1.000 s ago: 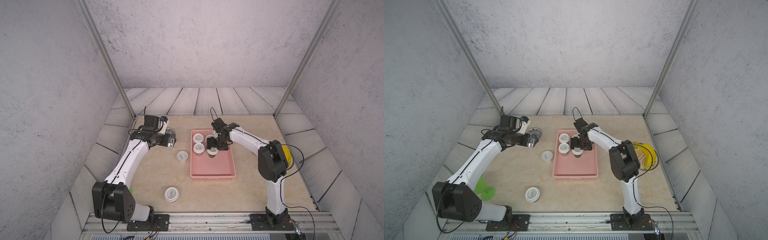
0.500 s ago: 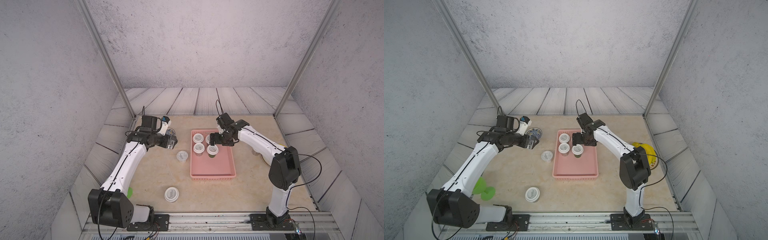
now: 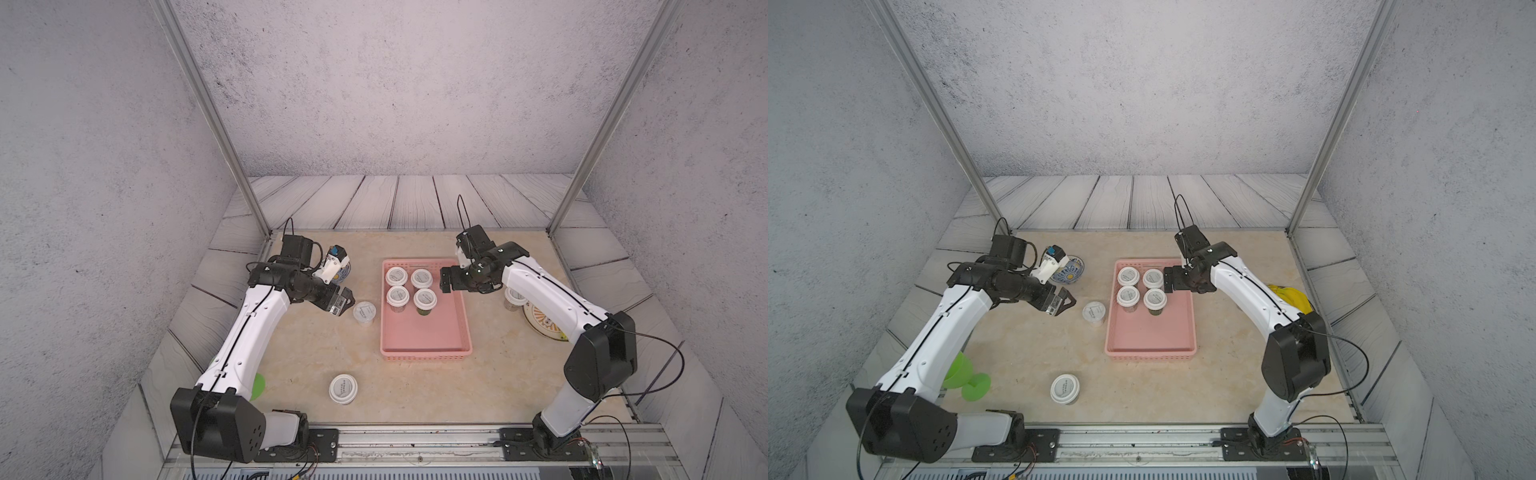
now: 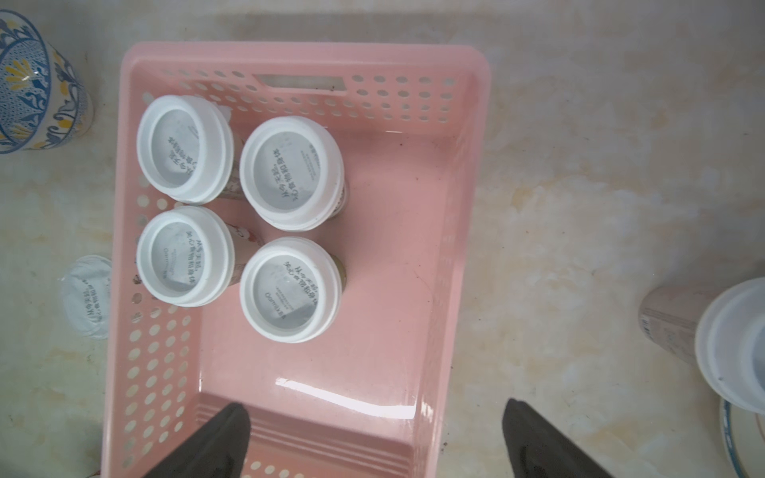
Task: Put the yogurt in the basket
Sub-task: Place the yogurt in the basket, then pick up the yogurt from the center of the board.
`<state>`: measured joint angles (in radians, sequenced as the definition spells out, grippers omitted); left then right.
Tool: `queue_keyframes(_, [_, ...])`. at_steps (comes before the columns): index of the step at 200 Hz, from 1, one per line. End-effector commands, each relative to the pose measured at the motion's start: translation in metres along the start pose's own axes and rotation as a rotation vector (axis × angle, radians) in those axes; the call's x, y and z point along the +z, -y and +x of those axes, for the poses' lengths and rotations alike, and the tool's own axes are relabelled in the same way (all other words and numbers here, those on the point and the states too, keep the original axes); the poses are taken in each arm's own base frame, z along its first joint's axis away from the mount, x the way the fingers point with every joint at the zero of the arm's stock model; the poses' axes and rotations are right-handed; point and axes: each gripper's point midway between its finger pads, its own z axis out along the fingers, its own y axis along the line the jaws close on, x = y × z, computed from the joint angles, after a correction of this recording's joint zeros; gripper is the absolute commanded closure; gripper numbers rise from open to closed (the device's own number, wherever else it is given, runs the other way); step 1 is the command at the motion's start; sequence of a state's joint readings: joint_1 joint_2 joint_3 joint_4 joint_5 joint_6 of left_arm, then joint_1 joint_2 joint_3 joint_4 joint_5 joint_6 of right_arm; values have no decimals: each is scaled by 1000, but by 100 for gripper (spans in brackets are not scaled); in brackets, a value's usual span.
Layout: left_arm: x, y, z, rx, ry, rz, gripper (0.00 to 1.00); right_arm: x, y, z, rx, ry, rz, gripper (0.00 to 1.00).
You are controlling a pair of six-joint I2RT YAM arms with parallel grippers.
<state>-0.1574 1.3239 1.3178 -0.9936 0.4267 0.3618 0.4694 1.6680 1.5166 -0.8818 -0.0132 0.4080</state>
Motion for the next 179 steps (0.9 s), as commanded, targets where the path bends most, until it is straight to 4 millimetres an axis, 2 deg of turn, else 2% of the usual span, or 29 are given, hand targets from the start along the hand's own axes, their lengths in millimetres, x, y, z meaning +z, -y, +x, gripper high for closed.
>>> queue_keyframes(1, [-12, 27, 17, 64, -53, 114, 1, -12, 22, 0, -4, 34, 46, 0])
queue_keyframes(33, [-13, 52, 42, 114, -135, 226, 1, -18, 44, 3, 36, 59, 60, 0])
queue_keyframes(70, [-7, 63, 69, 161, -204, 287, 2, -21, 68, 6, 81, 81, 86, 0])
queue_keyframes(128, [10, 76, 108, 210, -305, 373, 2, -26, 85, 4, 116, 113, 107, 0])
queue_keyframes(179, [29, 76, 148, 266, -409, 390, 2, -28, 93, 4, 133, 130, 120, 0])
